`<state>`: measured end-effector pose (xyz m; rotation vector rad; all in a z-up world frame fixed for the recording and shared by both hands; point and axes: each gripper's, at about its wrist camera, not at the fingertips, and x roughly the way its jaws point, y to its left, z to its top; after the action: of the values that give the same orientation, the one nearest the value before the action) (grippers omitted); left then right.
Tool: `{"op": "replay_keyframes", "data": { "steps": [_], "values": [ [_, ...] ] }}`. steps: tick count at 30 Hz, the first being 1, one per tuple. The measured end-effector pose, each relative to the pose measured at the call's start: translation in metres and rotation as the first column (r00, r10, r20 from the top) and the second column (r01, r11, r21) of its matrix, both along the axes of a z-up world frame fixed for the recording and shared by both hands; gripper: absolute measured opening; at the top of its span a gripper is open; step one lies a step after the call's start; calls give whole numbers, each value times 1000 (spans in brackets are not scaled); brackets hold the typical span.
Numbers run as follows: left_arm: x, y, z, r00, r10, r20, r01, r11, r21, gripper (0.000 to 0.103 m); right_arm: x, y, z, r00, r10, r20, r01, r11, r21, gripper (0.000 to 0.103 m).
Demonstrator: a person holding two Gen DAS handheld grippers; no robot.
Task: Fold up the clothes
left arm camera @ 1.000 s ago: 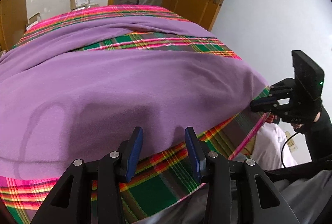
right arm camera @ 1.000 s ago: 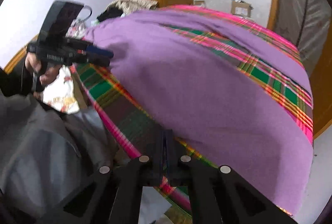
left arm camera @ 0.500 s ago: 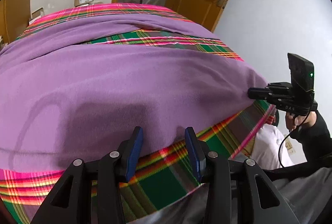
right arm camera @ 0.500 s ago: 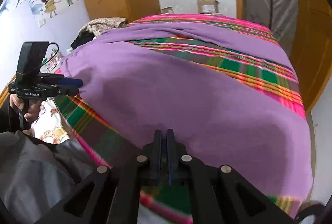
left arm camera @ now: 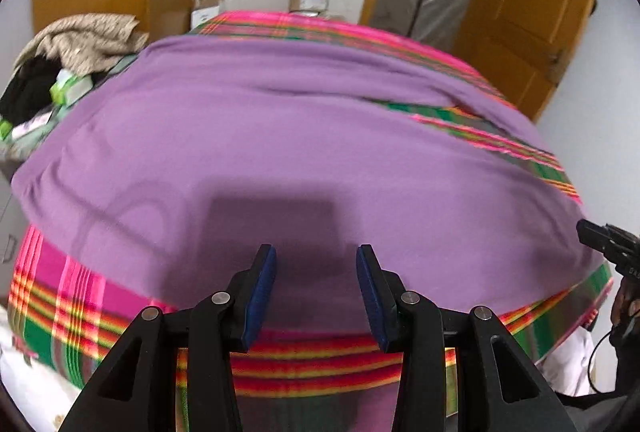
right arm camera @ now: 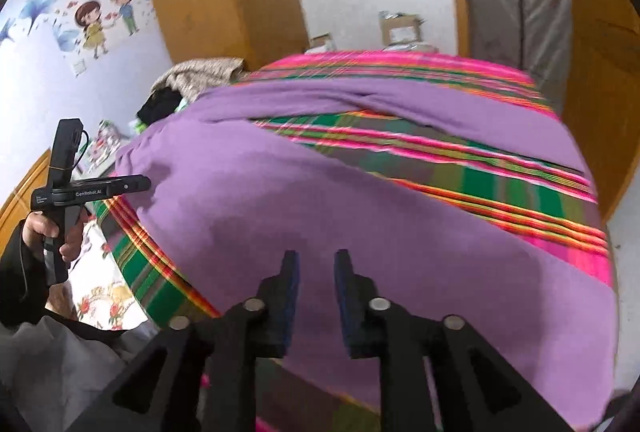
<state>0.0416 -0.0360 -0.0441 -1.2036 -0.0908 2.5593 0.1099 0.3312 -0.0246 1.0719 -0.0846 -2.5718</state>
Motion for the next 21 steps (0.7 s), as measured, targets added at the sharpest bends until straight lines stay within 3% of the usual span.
{"op": "replay_keyframes", "data": {
  "steps": [12, 16, 21],
  "values": [
    [-37, 15, 17, 999, 11, -49, -13, 1000, -28, 43, -71, -25, -2, 994, -70, 83, 68, 997, 21, 23],
    [-58, 15, 14, 999, 31, -31, -32, 999, -44, 43, -91, -23, -12, 985, -93, 143, 85, 994, 65, 23],
    [-81, 9, 18, 997, 68, -24, -69, 996, -53, 43, -104, -28, -6, 986, -81, 143, 73, 996, 58, 22]
  ]
}}
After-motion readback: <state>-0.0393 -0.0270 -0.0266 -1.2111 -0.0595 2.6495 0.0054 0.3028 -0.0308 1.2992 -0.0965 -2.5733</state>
